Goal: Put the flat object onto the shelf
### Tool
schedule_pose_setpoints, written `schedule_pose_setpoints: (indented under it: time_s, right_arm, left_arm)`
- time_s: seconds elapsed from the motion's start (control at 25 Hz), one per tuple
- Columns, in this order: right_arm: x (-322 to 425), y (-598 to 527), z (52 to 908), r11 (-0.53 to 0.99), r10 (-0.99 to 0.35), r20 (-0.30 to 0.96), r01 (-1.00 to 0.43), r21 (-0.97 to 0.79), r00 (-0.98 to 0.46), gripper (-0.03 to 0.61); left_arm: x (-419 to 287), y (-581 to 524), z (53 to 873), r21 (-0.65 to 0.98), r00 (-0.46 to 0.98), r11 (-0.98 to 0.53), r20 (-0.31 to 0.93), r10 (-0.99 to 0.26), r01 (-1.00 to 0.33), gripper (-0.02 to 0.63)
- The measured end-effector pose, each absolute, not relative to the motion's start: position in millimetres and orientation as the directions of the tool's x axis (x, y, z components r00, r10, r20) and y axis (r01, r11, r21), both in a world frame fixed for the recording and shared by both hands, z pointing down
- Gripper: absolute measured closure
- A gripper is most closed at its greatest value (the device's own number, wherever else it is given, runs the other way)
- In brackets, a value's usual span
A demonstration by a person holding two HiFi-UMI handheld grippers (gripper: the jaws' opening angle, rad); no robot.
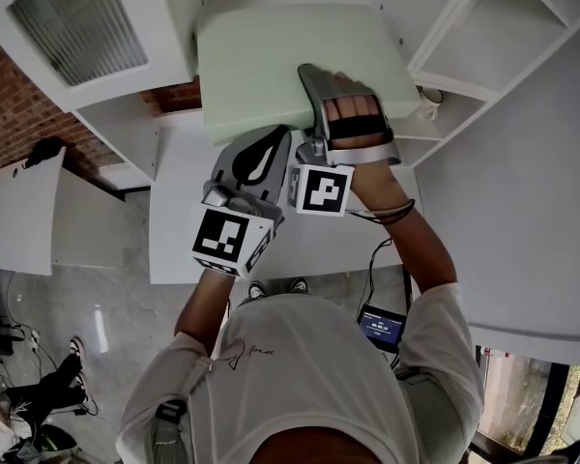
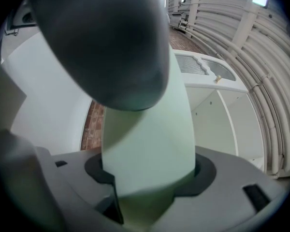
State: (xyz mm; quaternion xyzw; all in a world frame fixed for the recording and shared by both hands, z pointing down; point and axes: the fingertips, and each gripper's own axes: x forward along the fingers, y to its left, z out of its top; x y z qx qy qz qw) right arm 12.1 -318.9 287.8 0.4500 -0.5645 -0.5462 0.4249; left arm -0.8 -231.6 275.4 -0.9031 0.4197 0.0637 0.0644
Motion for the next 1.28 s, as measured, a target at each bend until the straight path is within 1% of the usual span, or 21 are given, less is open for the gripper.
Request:
schedule_pose_setpoints:
  time_s: [0.24, 0.32, 0.44, 0.6, 0.84, 1.08, 1.28]
  right_arm:
    - [16, -312, 276, -0.026, -0.965, -0.038, -0.049, 0.998, -0.258, 0.293]
    - [25, -309, 280, -0.017, -0.964, -0.025, -0.034, 0.999, -0.266, 0.291]
    - [14, -313, 285, -0.005, -0.956, -0.011, -0.022, 1.0, -0.293, 0.29]
    - [-5, -309, 284, -0.013, -0.926, -0.023, -0.03, 0.999, -0.376, 0.29]
    - [-7, -298, 286, -0.004, -0.898, -0.023, -0.043, 0.999, -0.439, 0.288]
    - [-23, -302, 289, 0.006, -0.883, -0.016, -0.046, 0.999, -0.469, 0.288]
    - [-12, -285, 283, -0.001, -0.872, -0.029, -0.058, 0.998, -0.489, 0.288]
  left_arm:
    - [9, -228, 271, -0.077, 0.644, -0.641, -0.167, -0.746, -0.763, 0.6]
    - [16, -225, 269, -0.085, 0.643, -0.639, -0.165, -0.748, -0.765, 0.6]
    - [6, -233, 270, -0.085, 0.635, -0.631, -0.163, -0.755, -0.771, 0.6]
    - [-6, -244, 273, -0.076, 0.613, -0.609, -0.151, -0.775, -0.789, 0.6]
    - [-6, -246, 273, -0.071, 0.595, -0.591, -0.142, -0.791, -0.804, 0.6]
    - [-24, -260, 275, -0.064, 0.587, -0.585, -0.143, -0.797, -0.809, 0.6]
    - [-13, -251, 269, -0.065, 0.579, -0.577, -0.151, -0.801, -0.814, 0.6]
